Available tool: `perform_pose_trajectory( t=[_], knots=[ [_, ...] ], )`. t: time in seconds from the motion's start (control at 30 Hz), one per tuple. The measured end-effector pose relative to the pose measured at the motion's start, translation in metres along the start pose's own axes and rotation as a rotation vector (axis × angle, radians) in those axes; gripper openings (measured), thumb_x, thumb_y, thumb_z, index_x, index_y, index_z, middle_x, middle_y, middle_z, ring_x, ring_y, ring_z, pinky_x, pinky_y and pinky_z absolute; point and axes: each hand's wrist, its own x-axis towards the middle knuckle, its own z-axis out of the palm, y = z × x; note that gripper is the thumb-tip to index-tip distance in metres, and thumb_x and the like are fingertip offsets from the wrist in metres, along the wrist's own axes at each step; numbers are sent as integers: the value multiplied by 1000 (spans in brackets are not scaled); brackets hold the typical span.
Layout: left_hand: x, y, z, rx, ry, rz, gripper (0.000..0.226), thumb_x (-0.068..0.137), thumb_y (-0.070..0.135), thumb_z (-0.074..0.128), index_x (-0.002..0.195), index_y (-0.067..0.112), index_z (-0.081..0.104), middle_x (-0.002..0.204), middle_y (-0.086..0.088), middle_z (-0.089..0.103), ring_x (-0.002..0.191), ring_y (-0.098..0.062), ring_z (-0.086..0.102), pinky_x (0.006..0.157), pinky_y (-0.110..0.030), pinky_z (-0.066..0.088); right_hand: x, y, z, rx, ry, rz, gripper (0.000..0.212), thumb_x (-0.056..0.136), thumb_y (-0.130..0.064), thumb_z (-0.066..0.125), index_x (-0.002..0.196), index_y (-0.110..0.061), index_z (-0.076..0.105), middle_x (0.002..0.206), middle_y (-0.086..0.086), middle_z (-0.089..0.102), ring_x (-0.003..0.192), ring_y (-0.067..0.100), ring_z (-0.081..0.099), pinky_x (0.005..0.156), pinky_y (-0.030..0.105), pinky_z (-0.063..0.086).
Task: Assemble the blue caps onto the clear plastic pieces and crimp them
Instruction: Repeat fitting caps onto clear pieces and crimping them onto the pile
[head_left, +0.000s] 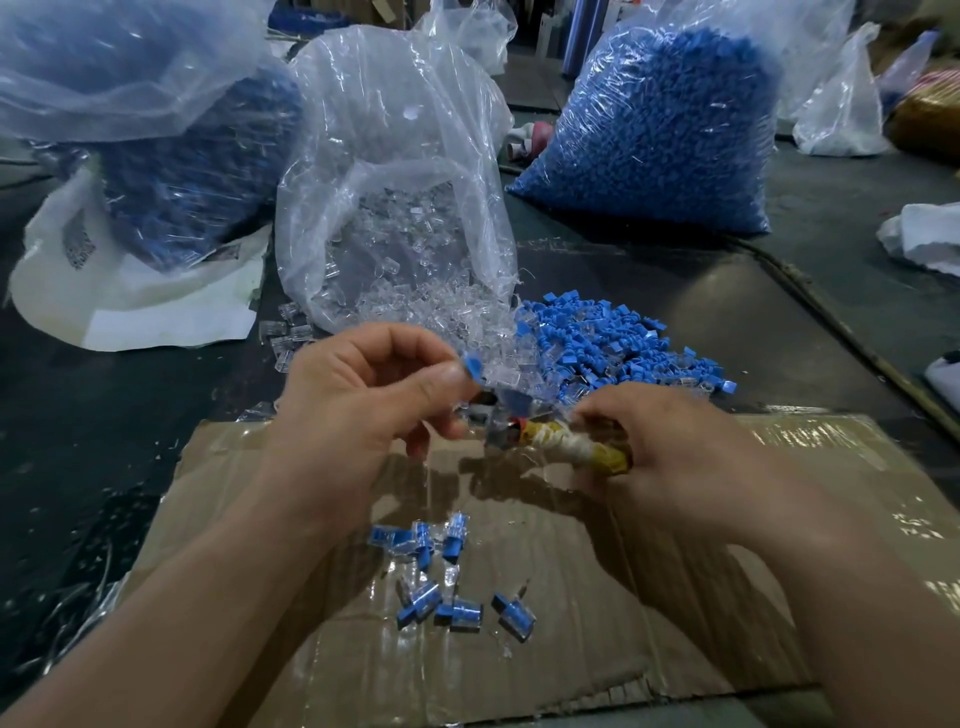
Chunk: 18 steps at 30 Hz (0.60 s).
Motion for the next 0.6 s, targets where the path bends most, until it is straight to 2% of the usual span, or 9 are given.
perform_pose_trajectory(
  t=[0.1,0.17,0.27,0.33,0.4,0.5,0.53,0.6],
  knots=[
    [-5,4,3,42,-325,-72,17,56,19,72,71,13,72,60,-5,67,47,-10,59,43,-19,46,3,-1,6,-59,-23,-12,36,63,-60,64,83,-34,51,81,-17,47,74,-2,43,63,26,39],
    [-6,3,4,102,-481,-101,15,61,16,71,74,10,72,61,-2,68,49,-8,60,46,-14,47,5,0,8,-94,-28,-16,45,59,-67,64,87,-35,49,83,-19,45,78,-1,41,64,26,38],
    [-6,-3,5,320,-577,-93,15,63,24,73,77,25,75,65,5,70,56,-4,63,52,-13,47,6,1,8,-120,-71,-13,63,53,-72,65,103,-40,46,92,-19,41,90,5,38,71,27,34],
    [-6,-6,6,385,-620,-91,14,66,20,76,78,29,74,65,11,70,57,1,62,54,-10,45,6,2,7,-101,-96,-16,70,50,-71,67,109,-40,46,95,-20,40,92,5,36,73,26,33],
    [-7,-8,7,399,-637,-85,15,69,17,79,75,30,75,66,10,69,58,0,62,54,-12,45,6,2,6,-63,-115,-18,75,49,-70,69,113,-41,45,96,-21,39,92,3,36,74,25,34],
    [-7,-7,6,394,-590,-40,1,69,28,75,70,27,75,65,0,67,55,-14,59,50,-23,45,4,4,5,-24,-119,-16,80,53,-70,66,123,-39,45,106,-19,43,99,2,40,81,24,36],
    [-7,-6,6,374,-533,-32,6,69,31,75,70,25,74,62,-2,66,51,-14,57,47,-21,45,3,4,3,-4,-97,-19,77,53,-72,62,121,-39,48,106,-20,45,98,1,42,81,23,37],
    [-6,-4,6,313,-333,-62,13,70,32,76,70,20,72,58,0,65,45,-10,57,44,-16,46,3,3,0,68,-14,-2,66,50,-78,48,105,-41,56,96,-23,49,90,-3,47,74,19,38]
  ],
)
